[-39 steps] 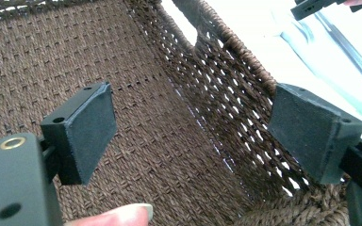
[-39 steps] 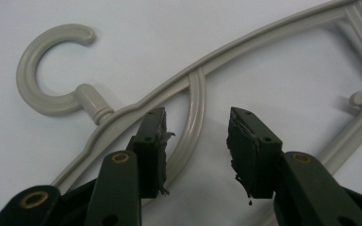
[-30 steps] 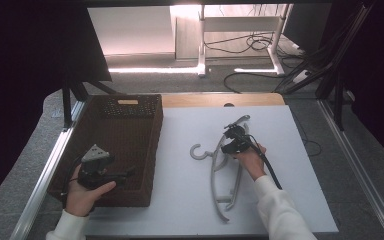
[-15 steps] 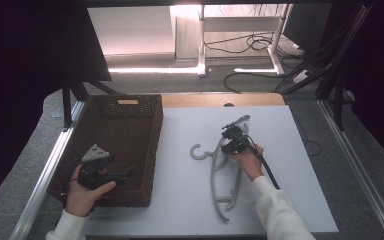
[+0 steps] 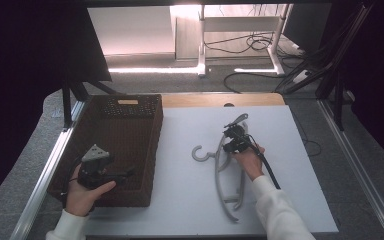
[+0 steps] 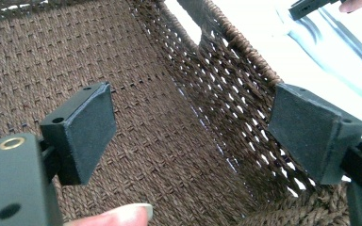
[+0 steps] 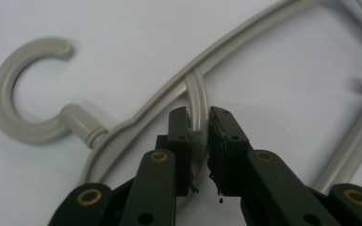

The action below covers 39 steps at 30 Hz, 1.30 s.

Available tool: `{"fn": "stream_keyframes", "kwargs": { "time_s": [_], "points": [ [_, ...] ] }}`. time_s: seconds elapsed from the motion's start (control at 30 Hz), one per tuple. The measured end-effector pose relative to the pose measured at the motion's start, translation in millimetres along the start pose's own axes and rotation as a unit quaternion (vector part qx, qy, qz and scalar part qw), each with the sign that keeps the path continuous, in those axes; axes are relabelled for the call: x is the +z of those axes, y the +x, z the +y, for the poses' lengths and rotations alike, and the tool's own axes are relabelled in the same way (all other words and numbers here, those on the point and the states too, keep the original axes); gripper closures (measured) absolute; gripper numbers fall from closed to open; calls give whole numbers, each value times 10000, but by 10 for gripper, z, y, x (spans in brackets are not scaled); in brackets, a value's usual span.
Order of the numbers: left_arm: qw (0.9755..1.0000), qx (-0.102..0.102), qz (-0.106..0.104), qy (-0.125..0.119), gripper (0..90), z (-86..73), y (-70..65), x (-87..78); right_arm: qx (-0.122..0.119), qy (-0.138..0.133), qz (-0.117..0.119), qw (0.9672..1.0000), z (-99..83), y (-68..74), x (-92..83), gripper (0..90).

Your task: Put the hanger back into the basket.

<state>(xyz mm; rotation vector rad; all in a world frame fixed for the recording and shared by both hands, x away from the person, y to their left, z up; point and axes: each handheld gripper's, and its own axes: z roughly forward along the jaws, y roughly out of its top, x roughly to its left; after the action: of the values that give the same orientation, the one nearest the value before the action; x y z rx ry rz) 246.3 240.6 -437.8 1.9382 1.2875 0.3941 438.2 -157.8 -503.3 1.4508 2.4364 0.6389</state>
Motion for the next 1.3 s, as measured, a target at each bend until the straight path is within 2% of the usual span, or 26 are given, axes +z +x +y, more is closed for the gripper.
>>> {"fn": "stream_keyframes", "kwargs": {
  "time_s": [0.33,0.5,0.7,0.8,0.83,0.87,0.9,0.93,1.07,1.3],
  "points": [
    [10000,4,9,0,157,-5,14,-6,-40,-51,8,10000,1,-5,-33,812],
    [10000,-15,26,-4,157,-15,41,-21,-161,-230,78,9996,10,-16,-133,816],
    [10000,-46,45,-42,157,-27,72,-52,-42,-642,391,9972,14,-74,-291,824],
    [10000,-51,48,-57,157,-28,73,-67,22,-884,504,9948,17,-117,-396,830],
    [10000,-50,47,-61,157,-28,73,-69,94,-1055,617,9925,18,-153,-475,836],
    [10000,-48,45,-64,157,-27,72,-71,94,-1055,617,9925,18,-153,-475,836],
    [10000,-45,46,-65,157,-27,71,-71,137,-1144,706,9908,18,-171,-516,839],
    [10000,-42,47,-65,157,-26,70,-71,214,-1323,876,9871,21,-199,-588,845],
    [10000,-36,46,-62,157,-23,63,-66,198,-1458,928,9847,21,-223,-678,847],
    [10000,-33,48,-41,157,-21,58,-55,355,-1701,1309,9761,13,-297,-813,853]
  ]
}}
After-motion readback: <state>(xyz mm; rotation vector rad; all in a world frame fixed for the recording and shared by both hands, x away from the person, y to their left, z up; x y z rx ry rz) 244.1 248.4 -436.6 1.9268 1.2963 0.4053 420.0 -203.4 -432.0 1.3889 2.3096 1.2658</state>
